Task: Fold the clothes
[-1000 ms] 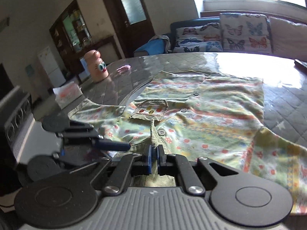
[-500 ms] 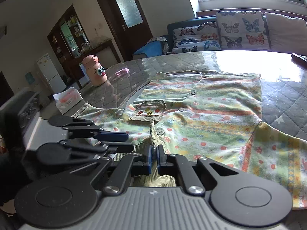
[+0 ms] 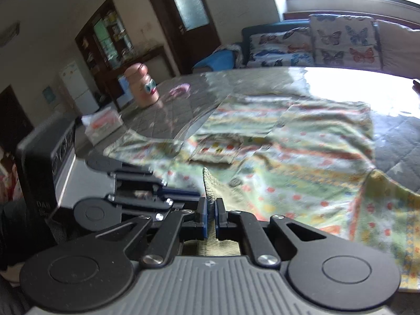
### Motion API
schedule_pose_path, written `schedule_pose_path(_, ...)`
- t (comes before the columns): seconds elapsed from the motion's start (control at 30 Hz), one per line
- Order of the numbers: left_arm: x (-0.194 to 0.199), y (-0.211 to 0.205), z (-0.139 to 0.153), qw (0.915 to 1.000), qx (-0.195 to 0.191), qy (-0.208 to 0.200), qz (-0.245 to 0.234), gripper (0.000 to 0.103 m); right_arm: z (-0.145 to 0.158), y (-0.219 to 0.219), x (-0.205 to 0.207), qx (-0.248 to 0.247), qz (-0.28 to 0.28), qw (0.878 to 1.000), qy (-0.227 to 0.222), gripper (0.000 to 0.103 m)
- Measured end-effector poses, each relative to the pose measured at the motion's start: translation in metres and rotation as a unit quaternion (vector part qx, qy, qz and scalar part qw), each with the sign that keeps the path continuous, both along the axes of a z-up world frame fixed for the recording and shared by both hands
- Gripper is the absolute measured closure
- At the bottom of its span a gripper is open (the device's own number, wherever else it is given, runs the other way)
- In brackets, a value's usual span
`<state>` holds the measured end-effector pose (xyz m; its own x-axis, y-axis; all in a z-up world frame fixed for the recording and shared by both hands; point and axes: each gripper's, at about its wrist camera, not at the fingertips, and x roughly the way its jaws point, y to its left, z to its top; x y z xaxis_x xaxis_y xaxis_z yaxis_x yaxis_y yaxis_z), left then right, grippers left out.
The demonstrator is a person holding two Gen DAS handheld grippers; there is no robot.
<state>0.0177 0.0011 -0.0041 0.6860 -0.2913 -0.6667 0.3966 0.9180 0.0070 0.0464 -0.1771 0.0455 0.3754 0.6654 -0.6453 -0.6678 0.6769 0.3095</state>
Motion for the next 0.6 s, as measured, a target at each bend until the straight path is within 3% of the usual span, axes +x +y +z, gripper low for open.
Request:
schedule_pose_path(0.27, -0.003, -0.001, -0.001, 0.9997, -0.002, -0.002, -0.023, 0.091, -0.02, 0.021, -0.012, -0.072, 0.046, 0.996, -0.006, 0.097)
schedule_pose_path(0.37, -0.006, -0.001, -0.001, 0.9996, -0.003, -0.002, -0.027, 0.091, -0.015, 0.018, -0.015, -0.071, 0.058, 0.996, -0.01, 0.094)
schedule_pose_path(0.5, -0.01, 0.002, 0.002, 0.9997, -0.006, -0.005, -0.024, 0.088, 0.0, 0.01, -0.006, -0.044, 0.03, 0.998, -0.032, 0.093)
schedule_pose_path(0.6, -0.013, 0.008, 0.009, 0.9998, -0.005, -0.013, -0.015, 0.088, -0.011, 0.012, 0.005, -0.052, 0.01, 0.998, -0.03, 0.093)
